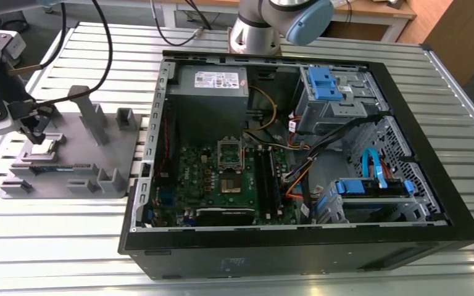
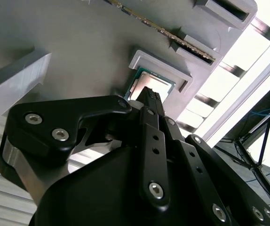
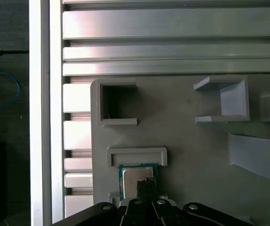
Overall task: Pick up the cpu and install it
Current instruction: 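Pick up the cpu and move it towards the insertion slot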
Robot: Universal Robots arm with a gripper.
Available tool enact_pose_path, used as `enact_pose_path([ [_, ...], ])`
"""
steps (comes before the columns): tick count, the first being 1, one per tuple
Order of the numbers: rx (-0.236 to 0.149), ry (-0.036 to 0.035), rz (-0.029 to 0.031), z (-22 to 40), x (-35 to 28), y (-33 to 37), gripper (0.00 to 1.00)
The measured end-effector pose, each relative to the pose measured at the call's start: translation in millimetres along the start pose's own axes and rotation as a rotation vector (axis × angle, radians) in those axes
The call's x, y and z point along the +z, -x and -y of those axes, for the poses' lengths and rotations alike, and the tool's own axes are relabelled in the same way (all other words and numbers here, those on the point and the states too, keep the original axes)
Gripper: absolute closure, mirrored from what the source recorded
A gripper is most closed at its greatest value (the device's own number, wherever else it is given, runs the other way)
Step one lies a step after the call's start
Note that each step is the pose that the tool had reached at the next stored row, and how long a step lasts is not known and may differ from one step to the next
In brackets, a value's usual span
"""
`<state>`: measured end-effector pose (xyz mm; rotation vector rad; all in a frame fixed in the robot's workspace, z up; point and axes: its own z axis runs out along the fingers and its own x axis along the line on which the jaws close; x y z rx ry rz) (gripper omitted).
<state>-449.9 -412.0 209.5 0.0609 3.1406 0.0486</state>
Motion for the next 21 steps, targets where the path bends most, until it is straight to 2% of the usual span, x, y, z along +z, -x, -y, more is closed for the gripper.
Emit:
enact_pose_path([
  [13,0.0,0.0,0.0001,0.0,0.5,0.0,0.89],
  [14,0.0,0.0,0.0001,0.0,0.5,0.0,0.84],
  [15,0.0,0.0001,0.0001,0.0,0.5,0.0,0.84],
  [17,0.0,0.0,0.0,0.0,0.6,0.0,0.71],
  [18,0.0,0.0,0.0,0.0,0.6,0.0,0.71],
  [20,0.0,0.0,0.0,0.0,0.7,0.0,0.59],
  [21,0.0,0.0001,0.0,0.0,0.7,0.0,0.59],
])
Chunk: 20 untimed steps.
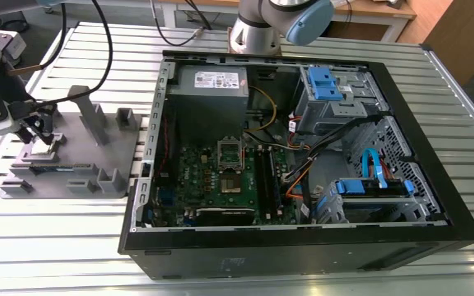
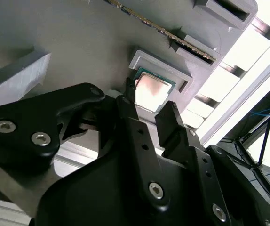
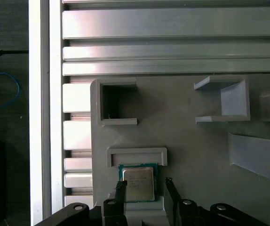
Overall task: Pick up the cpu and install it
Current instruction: 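Pick up the cpu and move it towards the insertion slot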
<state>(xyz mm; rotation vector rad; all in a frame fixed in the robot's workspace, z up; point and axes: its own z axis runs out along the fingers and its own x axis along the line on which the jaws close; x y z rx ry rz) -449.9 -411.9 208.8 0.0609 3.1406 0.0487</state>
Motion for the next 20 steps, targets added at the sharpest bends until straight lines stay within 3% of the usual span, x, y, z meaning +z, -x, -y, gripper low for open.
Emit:
enact_pose_path([
  [3,0.0,0.0,0.0,0.0,0.1,0.0,0.47],
  [6,0.0,0.0001,0.0001,0.0,0.5,0.0,0.47],
  [14,0.0,0.0,0.0001,0.4,11.5,0.0,0.47],
  [20,0.0,-0.0001,0.0,0.4,12.1,0.0,0.47],
])
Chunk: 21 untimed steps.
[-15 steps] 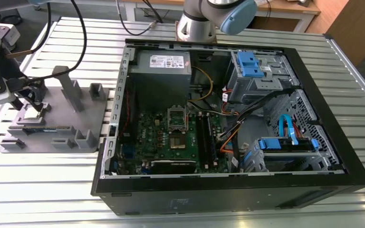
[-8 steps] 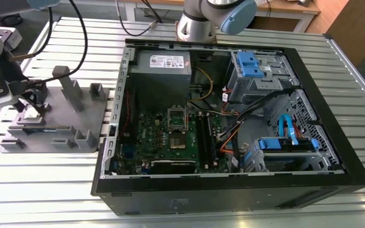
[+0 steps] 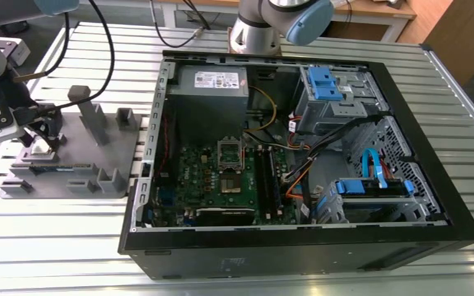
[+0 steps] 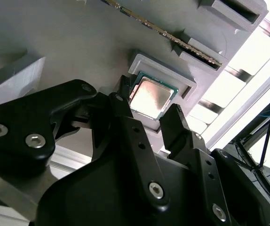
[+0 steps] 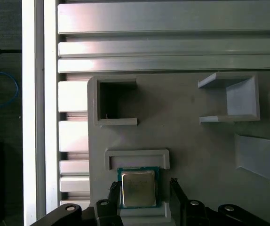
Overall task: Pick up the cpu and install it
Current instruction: 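Pick up the cpu and move it towards the insertion slot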
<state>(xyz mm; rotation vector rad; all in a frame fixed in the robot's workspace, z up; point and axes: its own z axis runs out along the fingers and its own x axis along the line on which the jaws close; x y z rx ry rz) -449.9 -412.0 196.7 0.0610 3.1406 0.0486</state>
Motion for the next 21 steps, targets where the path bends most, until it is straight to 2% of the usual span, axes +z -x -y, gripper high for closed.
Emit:
enact_pose_path([
  [3,0.0,0.0,0.0,0.0,0.1,0.0,0.47],
  [4,0.0,0.0,0.0001,0.0,0.1,0.0,0.45],
  [5,0.0,0.0,0.0,0.0,0.1,0.0,0.4],
  [16,-0.018,0.0007,-0.0007,0.2,6.4,-0.1,0.4],
  [21,-0.026,0.0057,-0.0008,0.2,7.5,0.0,0.4],
])
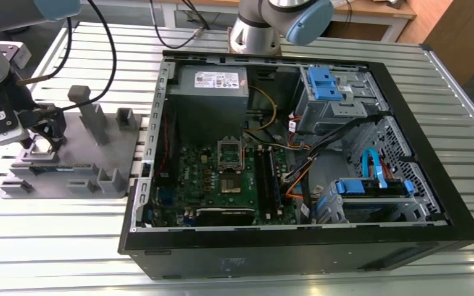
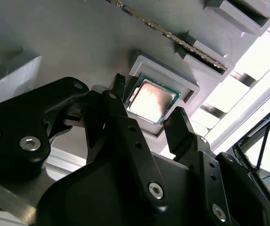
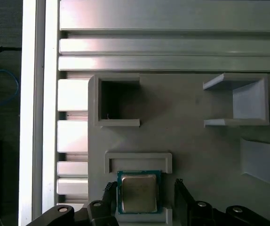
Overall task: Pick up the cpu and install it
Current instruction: 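Pick up the cpu and move it towards the insertion slot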
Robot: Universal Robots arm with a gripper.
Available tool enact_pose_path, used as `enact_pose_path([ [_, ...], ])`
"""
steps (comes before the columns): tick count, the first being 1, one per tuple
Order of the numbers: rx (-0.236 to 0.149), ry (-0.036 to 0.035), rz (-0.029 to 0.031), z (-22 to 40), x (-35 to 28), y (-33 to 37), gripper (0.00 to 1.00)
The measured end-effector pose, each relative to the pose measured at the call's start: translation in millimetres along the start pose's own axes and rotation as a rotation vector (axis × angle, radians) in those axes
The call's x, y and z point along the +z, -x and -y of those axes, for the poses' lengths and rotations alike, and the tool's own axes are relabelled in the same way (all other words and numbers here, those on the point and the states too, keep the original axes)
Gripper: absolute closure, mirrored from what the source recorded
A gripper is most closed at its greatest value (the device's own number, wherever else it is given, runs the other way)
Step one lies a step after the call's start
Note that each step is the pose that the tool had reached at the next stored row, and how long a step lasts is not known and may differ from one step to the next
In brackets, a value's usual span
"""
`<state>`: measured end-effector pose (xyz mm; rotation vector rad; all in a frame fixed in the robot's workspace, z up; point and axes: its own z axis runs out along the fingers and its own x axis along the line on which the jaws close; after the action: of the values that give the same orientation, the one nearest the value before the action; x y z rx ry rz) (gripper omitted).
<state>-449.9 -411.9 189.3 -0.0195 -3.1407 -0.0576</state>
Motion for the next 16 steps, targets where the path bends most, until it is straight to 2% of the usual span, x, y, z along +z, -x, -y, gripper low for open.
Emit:
enact_pose_path([
  [16,-0.013,0.0004,-0.0005,0.2,3.9,-2.3,0.4],
])
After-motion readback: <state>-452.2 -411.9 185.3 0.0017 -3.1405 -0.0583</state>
